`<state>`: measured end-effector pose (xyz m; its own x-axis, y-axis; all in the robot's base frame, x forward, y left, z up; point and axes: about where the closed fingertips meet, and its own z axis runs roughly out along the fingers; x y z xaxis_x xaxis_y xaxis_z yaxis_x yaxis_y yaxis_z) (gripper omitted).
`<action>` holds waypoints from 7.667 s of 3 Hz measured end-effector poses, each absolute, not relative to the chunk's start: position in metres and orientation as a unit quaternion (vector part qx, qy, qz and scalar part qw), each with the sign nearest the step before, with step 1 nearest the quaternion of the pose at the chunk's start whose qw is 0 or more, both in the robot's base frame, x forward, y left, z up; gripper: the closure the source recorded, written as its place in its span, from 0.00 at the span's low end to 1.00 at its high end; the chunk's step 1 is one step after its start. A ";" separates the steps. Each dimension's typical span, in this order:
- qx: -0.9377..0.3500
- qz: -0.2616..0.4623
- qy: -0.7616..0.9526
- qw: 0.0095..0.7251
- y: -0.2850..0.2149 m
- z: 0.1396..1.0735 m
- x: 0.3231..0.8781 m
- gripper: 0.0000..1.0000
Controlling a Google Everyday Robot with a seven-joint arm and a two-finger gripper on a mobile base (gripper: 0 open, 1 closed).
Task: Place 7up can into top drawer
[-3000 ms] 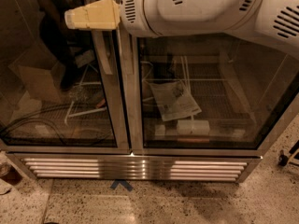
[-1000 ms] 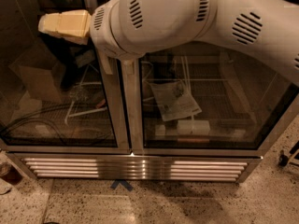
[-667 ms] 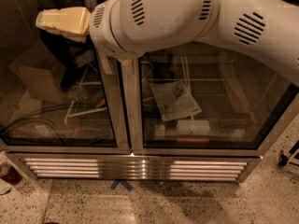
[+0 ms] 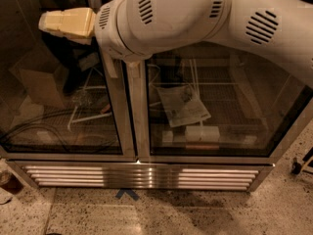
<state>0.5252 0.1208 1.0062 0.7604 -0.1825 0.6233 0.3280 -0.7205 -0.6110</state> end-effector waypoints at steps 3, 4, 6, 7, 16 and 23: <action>-0.864 -0.359 -0.066 0.347 0.116 1.000 0.550 0.00; -0.863 -0.343 -0.055 0.366 0.123 1.001 0.545 0.00; -0.861 -0.343 -0.041 0.373 0.121 1.000 0.550 0.00; -0.858 -0.358 -0.039 0.366 0.114 1.004 0.562 0.00; -0.763 -0.224 0.309 0.522 0.111 1.008 0.562 0.00; -0.698 -0.164 0.401 0.570 0.090 0.992 0.576 0.00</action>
Offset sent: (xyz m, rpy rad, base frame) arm 0.0379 -0.0441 -0.0056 -0.2972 -0.1749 -0.0129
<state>0.5761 0.0897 0.9924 0.6246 -0.7472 -0.2270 -0.3727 -0.0297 -0.9275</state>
